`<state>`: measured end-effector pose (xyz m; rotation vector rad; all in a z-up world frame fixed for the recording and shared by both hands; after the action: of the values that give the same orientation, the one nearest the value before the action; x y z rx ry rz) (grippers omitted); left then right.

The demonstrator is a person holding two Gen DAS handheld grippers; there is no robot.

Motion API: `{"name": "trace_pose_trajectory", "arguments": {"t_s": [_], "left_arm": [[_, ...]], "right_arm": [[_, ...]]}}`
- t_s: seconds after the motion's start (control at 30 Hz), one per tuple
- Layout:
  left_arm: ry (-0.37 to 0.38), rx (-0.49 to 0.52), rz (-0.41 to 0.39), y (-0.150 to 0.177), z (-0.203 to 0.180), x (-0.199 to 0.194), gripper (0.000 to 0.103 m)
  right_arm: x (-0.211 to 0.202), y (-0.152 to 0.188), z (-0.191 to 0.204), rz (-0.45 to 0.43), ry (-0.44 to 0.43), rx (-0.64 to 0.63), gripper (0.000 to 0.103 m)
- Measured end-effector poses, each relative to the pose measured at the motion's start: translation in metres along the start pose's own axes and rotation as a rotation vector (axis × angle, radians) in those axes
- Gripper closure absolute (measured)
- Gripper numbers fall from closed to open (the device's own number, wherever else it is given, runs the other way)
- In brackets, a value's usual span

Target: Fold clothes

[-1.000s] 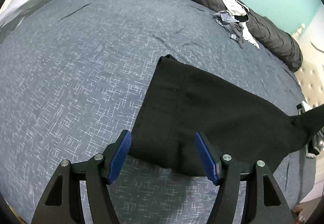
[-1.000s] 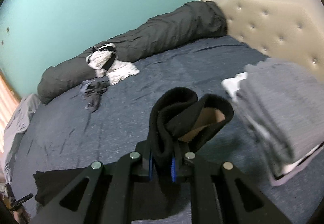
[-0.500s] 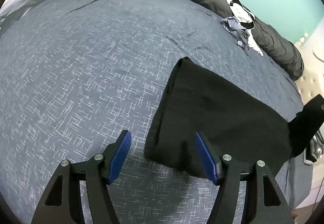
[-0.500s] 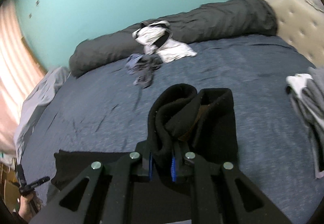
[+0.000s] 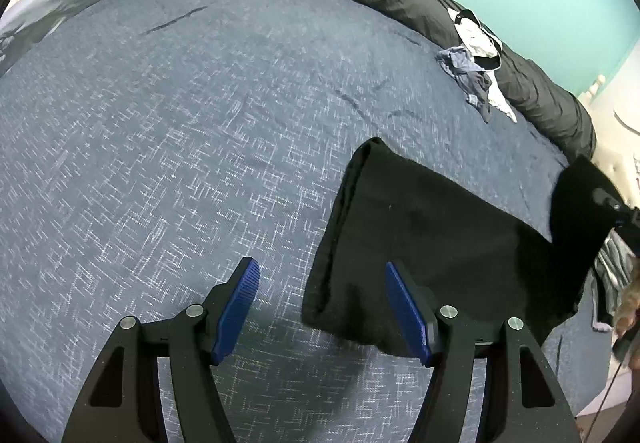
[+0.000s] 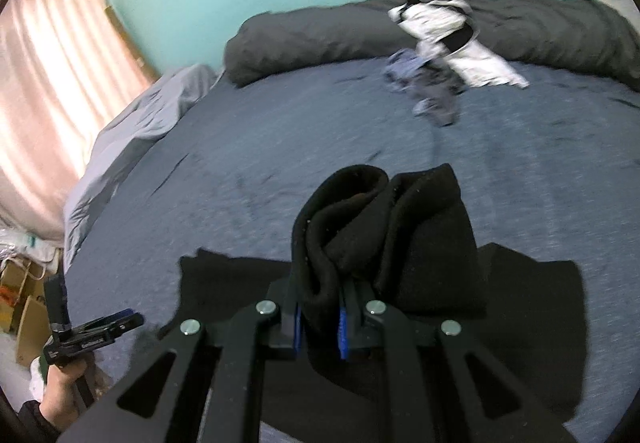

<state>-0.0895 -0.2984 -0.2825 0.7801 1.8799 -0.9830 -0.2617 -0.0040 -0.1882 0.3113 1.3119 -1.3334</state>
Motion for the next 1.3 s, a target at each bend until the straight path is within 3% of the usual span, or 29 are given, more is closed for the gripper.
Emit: {"name": "trace_pose_trajectory", "arguments": {"t_s": [0.33,0.77,0.87,0.93,1.1,1.3], "left_arm": [[-0.012,0.007,0.008,-0.01,0.005,0.0,0.033],[-0.013,0.0,0.022,-0.014,0.003,0.006,0.033],[-0.013,0.002,0.026,-0.013,0.001,0.008,0.033],[-0.014,0.005,0.027,-0.012,0.0,0.008,0.033],[0.001,0.016,0.036,-0.007,-0.009,0.009,0.033],[0.042,0.045,0.056,-0.003,-0.035,0.022,0.032]], "right_arm": [[0.069,0.021,0.076,0.084,-0.148,-0.018,0.091],[0.114,0.051,0.102,0.141,-0.201,0.021,0.09],[0.127,0.054,0.104,0.187,-0.209,0.03,0.081],[0.122,0.055,0.102,0.177,-0.259,0.042,0.066],[0.087,0.049,0.088,0.132,-0.274,0.027,0.065],[0.032,0.06,0.009,0.054,-0.15,0.068,0.065]]}}
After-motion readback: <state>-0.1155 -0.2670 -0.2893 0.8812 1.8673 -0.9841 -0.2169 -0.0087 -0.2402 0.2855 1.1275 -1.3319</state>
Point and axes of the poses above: each gripper's, at about its wrist camera, not at the fingertips, and x roughly the way its jaws point, z to its left, y to its underside, the point moved 3 cm from there along x, roughly the way its jaws point, and after that the axes turned 11 degrees about z, right-handed, at the moved point
